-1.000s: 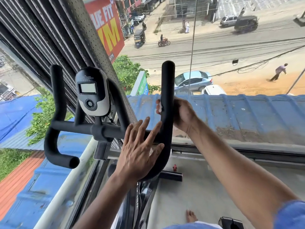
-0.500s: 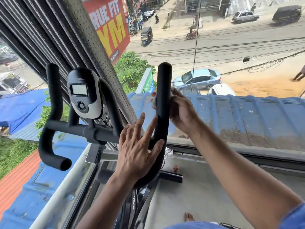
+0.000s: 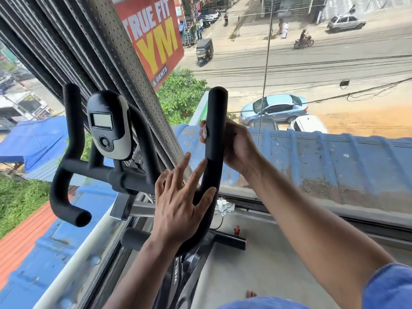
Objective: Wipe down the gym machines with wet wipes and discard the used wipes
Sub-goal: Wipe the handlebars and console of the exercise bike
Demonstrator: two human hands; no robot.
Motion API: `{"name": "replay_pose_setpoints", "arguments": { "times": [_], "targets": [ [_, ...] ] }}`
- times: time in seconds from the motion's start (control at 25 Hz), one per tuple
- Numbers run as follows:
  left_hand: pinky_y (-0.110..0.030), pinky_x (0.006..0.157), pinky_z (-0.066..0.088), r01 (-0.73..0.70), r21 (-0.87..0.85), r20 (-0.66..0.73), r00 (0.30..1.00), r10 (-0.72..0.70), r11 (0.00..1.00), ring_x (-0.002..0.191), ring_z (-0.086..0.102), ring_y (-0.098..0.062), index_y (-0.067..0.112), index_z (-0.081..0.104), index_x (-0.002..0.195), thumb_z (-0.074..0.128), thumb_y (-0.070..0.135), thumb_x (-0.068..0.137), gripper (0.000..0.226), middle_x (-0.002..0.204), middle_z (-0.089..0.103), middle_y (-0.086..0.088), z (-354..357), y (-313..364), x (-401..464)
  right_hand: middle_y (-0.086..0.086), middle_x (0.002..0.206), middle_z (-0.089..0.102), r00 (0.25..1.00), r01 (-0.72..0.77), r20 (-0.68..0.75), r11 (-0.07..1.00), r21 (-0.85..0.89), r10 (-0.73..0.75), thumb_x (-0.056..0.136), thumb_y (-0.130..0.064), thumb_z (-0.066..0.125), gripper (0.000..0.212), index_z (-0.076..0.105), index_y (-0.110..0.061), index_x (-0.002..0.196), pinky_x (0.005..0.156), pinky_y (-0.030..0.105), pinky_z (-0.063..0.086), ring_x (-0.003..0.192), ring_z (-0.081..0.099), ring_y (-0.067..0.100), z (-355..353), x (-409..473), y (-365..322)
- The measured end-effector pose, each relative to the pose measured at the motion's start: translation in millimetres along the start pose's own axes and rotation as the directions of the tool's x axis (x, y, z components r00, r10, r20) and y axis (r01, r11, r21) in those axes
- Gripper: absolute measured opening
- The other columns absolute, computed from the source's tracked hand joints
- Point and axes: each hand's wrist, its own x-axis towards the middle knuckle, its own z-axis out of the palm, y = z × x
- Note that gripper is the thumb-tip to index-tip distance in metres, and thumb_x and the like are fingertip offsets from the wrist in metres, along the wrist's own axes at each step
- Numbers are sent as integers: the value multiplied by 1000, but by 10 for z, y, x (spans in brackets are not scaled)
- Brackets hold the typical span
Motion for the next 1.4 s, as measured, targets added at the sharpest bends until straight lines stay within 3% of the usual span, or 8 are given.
{"name": "replay_pose_setpoints", "arguments": {
  "times": [0.32,0.44,0.64,0.8,0.96,1.08,1.32,1.4],
  "targets": [
    [-54,120,22,-36,33,66,997,34,999,150,38,-16,39,12,165,25,59,108,62,172,20,6,-18,16,-10,27,107,62,986,163,36,987,-14,-163,94,-2,44,25,65,3,108,90,42,48,90,62,35,66,118,-228],
    [-55,120,23,-44,38,72,997,41,998,149,38,-17,41,11,165,24,59,108,61,172,19,7,-12,9,-20,23,107,61,993,107,45,994,-12,-106,98,-4,37,31,51,3,125,96,41,49,96,60,31,30,-16,-64],
    [-54,120,23,-39,30,69,997,37,999,146,42,-17,41,13,165,25,59,108,61,172,22,5,-10,11,-8,25,101,64,993,117,-21,986,116,-116,98,1,38,29,66,4,105,91,42,48,83,62,33,142,193,-240],
    [-51,121,23,-46,25,62,997,45,999,146,43,-16,41,15,165,26,59,108,60,171,23,5,-8,23,-19,29,104,63,974,225,-55,969,100,-221,98,4,42,18,58,-5,101,90,42,55,87,66,38,214,191,-284],
    [-50,121,22,-43,32,65,997,40,999,146,43,-17,40,16,165,25,59,108,60,171,23,4,-13,28,-13,17,101,67,889,334,-243,912,-240,-389,97,-3,58,19,58,-20,88,69,32,51,91,65,31,184,34,-215],
    [-49,122,21,-36,40,68,997,33,999,147,42,-18,42,15,164,24,60,108,60,172,23,4,-19,19,-16,-9,95,68,800,378,-205,740,-557,-564,99,-1,60,16,57,-15,91,77,30,53,90,65,10,96,-215,-31],
    [-44,129,6,-44,79,134,990,33,996,156,25,-17,45,11,164,16,65,107,60,173,15,2,-78,-16,-147,-12,106,72,860,285,-139,687,-669,-492,93,10,52,21,58,-10,91,87,44,58,102,69,10,-111,-720,325],
    [-41,129,-4,-60,102,153,987,43,993,160,12,-15,47,6,163,13,66,107,60,174,10,4,-95,-66,-218,-9,103,71,875,231,-154,675,-701,-459,93,18,50,27,58,-7,91,84,38,59,101,70,9,-153,-824,377]
  ]
}}
